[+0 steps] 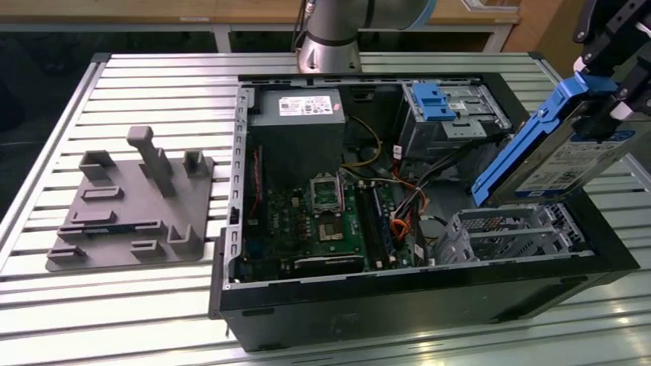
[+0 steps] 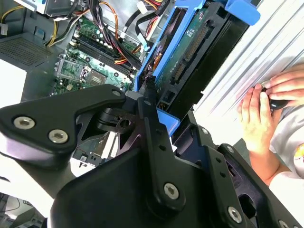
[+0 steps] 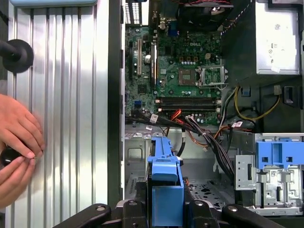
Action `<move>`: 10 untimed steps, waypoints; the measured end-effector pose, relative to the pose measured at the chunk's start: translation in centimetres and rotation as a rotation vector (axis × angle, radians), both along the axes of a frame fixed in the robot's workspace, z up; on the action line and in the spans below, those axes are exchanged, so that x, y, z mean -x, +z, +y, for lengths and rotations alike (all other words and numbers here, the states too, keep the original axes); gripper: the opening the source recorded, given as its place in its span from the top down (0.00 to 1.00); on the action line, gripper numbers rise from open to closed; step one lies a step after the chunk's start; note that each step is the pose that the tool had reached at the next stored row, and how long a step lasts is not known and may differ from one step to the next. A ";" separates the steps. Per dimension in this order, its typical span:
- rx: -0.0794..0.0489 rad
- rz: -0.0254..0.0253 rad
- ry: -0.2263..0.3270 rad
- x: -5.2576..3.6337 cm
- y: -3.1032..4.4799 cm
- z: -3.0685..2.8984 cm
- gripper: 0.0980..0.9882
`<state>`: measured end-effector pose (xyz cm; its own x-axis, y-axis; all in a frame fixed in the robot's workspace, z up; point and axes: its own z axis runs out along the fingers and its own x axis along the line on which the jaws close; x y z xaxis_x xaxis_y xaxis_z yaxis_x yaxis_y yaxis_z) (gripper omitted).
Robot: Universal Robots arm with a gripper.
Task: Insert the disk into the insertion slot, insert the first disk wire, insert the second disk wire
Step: 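Insert the disk into the insertion slot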
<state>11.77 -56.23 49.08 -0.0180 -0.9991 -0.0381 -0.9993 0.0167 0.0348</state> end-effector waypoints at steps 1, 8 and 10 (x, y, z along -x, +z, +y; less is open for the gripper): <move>0.000 -0.0025 0.000 0.02 0.00 -0.01 0.70; 0.000 -0.0373 0.000 0.19 -0.01 0.00 0.70; 0.000 -0.0376 0.000 0.21 -0.01 0.00 0.70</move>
